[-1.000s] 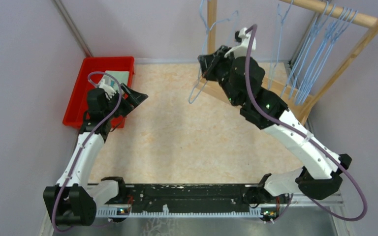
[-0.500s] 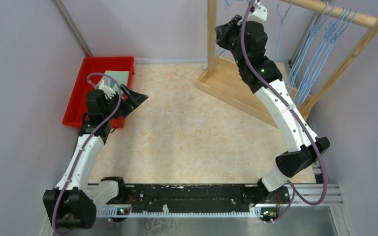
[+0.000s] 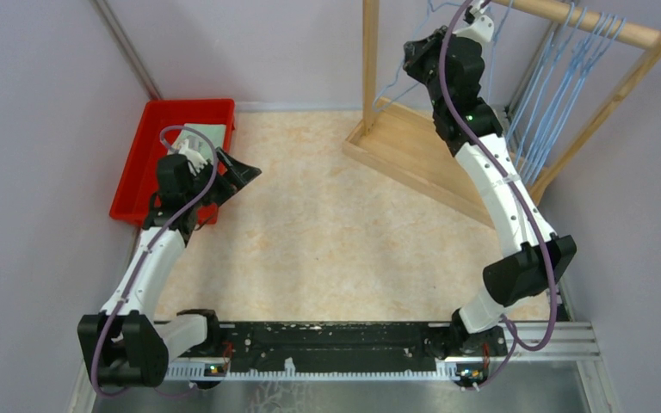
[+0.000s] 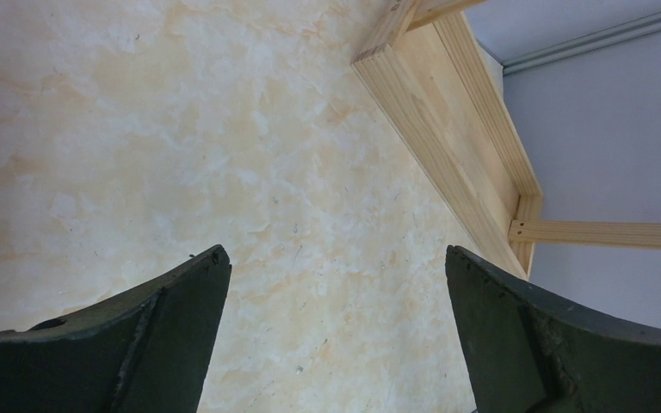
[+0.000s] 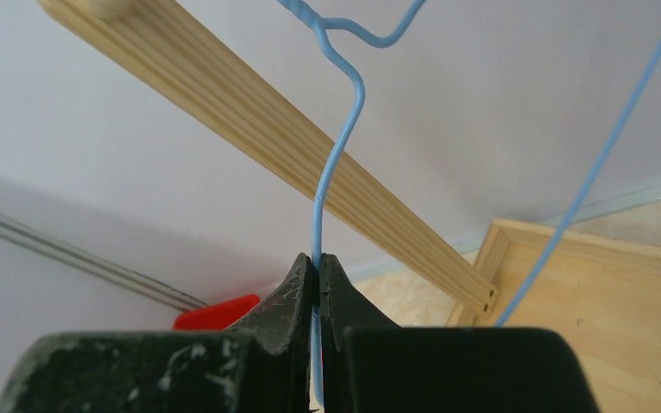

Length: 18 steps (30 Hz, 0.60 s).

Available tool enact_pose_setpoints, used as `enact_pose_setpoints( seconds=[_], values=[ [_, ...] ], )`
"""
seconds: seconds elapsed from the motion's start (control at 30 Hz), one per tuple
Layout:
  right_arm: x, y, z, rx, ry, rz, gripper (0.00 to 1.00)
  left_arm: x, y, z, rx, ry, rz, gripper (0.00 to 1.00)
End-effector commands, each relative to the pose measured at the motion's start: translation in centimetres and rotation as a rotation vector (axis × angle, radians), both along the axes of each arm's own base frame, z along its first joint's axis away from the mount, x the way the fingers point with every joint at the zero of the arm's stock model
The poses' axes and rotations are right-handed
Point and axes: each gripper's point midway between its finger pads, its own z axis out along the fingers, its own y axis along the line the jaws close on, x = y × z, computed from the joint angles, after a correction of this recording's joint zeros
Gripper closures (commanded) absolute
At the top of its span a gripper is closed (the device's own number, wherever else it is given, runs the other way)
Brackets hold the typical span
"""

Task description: Organize the hangers

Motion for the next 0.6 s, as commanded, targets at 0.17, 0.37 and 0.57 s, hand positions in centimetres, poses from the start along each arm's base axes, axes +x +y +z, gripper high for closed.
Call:
enact_pose_setpoints(
  seconds=[0.17, 0.37, 0.57],
  values=[
    [0.1, -1.0, -1.7, 0.055, -0.001, -0.005, 1.0, 0.7, -0.2, 0.2, 0.031, -0.025, -0.036, 0.0],
    [-1.5, -1.5, -2.7, 0.061, 0.045, -0.004, 0.01, 1.0, -0.3, -0.6, 0.049, -0.002, -0.058, 0.0],
    [-4.5, -1.3, -5.1, -0.01, 0.097, 0.039, 0.01, 1.0, -0.7, -3.3, 0.101, 0.07, -0.104, 0.0]
  ],
)
